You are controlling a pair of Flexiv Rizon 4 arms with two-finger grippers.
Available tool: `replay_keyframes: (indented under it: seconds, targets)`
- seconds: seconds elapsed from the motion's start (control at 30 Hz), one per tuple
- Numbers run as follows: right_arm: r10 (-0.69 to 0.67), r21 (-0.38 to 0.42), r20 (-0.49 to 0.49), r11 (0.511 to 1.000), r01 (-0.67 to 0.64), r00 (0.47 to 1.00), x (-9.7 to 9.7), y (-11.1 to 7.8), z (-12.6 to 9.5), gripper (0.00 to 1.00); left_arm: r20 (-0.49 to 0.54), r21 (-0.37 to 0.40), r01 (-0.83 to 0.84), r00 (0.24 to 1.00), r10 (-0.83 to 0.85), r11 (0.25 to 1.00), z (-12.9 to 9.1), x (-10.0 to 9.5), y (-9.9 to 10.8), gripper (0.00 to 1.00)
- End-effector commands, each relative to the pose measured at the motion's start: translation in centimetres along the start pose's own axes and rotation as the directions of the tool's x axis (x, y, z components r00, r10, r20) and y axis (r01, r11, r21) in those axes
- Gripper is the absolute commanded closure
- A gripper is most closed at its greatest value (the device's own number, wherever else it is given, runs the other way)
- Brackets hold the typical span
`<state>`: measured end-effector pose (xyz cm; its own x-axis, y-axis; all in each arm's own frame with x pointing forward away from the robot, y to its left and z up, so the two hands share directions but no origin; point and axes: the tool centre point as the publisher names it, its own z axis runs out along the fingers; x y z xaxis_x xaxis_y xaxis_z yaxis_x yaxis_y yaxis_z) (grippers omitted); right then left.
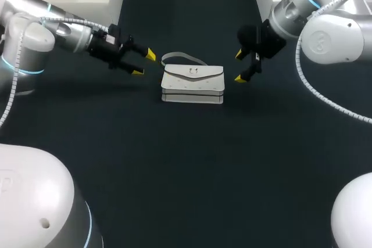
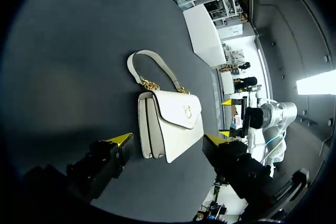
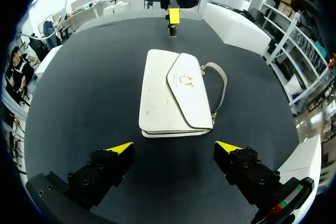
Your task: Pick up the bag, open it, inspect its contents, close it, and place it on the opposite side
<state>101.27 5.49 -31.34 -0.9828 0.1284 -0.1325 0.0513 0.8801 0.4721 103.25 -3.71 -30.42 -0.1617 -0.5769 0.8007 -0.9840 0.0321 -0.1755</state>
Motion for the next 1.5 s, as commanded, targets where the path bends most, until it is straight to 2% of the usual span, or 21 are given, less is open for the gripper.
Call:
replay_keyframes:
  seconds: [0.03, 0.33, 0.57, 0.87, 0.97, 1.4, 1.43, 1.5]
  targets:
    - [-0.008, 0.027, 0.049, 1.0, 0.007, 0.999, 1.2, 1.0, -0.8, 0.0, 0.085, -0.025, -0.049, 0.995, 0.051, 0.999, -2.7, 1.3, -0.4, 0.0]
    - [-0.052, 0.107, 0.139, 0.994, 0.037, 0.989, 2.1, 2.7, -1.9, 0.0, 0.147, -0.068, -0.237, 0.958, 0.245, 0.969, -4.8, 1.4, -1.2, 0.0]
    - [-0.077, 0.165, 0.2, 0.985, 0.043, 0.977, 2.8, 3.4, -1.9, 0.0, 0.149, -0.11, -0.456, 0.871, 0.468, 0.883, -6.9, 1.7, -1.8, 0.0]
    - [-0.145, 0.182, 0.293, 0.979, 0.094, 0.945, 3.6, 3.8, -1.3, 0.0, 0.041, -0.322, -0.647, 0.72, 0.693, 0.691, -8.0, 3.0, -1.7, 0.0]
    - [-0.164, 0.185, 0.284, 0.976, 0.114, 0.945, 3.6, 3.8, -0.9, 0.0, -0.005, -0.395, -0.629, 0.73, 0.683, 0.67, -7.8, 3.3, -1.9, 0.0]
    - [-0.164, 0.185, 0.284, 0.976, 0.114, 0.945, 3.6, 3.8, -0.9, 0.0, -0.005, -0.395, -0.629, 0.73, 0.683, 0.67, -7.8, 3.3, -1.9, 0.0]
    - [-0.164, 0.185, 0.284, 0.976, 0.114, 0.945, 3.6, 3.8, -0.9, 0.0, 0.01, -0.395, -0.66, 0.692, 0.722, 0.639, -7.7, 3.5, -2.0, 0.0]
    - [-0.221, 0.225, 0.294, 0.962, 0.158, 0.93, 3.4, 5.1, -1.0, 0.0, 0.045, -0.38, -0.691, 0.651, 0.758, 0.615, -7.6, 3.7, -2.4, 0.0]
